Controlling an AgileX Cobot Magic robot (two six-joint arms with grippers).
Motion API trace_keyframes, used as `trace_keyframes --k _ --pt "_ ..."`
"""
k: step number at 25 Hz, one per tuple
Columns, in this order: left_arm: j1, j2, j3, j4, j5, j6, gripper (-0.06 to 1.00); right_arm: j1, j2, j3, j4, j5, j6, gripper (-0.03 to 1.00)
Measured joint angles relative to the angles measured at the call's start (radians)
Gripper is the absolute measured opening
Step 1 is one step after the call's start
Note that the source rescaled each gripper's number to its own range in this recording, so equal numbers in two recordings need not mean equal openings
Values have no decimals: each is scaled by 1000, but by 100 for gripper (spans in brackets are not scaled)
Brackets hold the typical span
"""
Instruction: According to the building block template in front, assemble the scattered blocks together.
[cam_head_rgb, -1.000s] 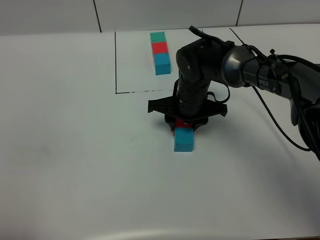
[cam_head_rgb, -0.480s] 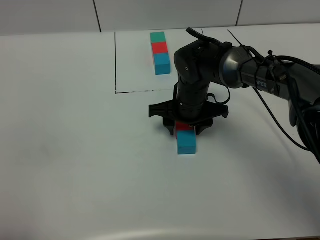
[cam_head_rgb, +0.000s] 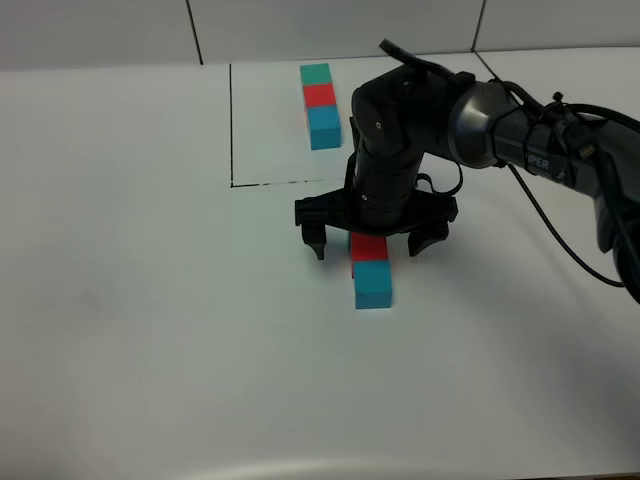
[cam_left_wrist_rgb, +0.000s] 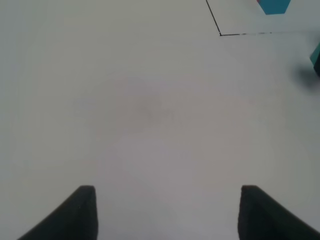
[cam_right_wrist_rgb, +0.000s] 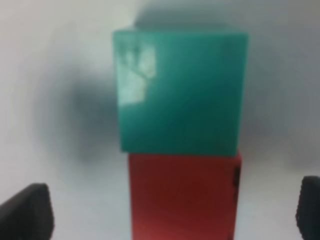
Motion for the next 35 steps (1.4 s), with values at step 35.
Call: trace_keyframes --k 35 --pt "0 0 0 0 0 0 30 -476 -1301 830 68 -227 -453 96"
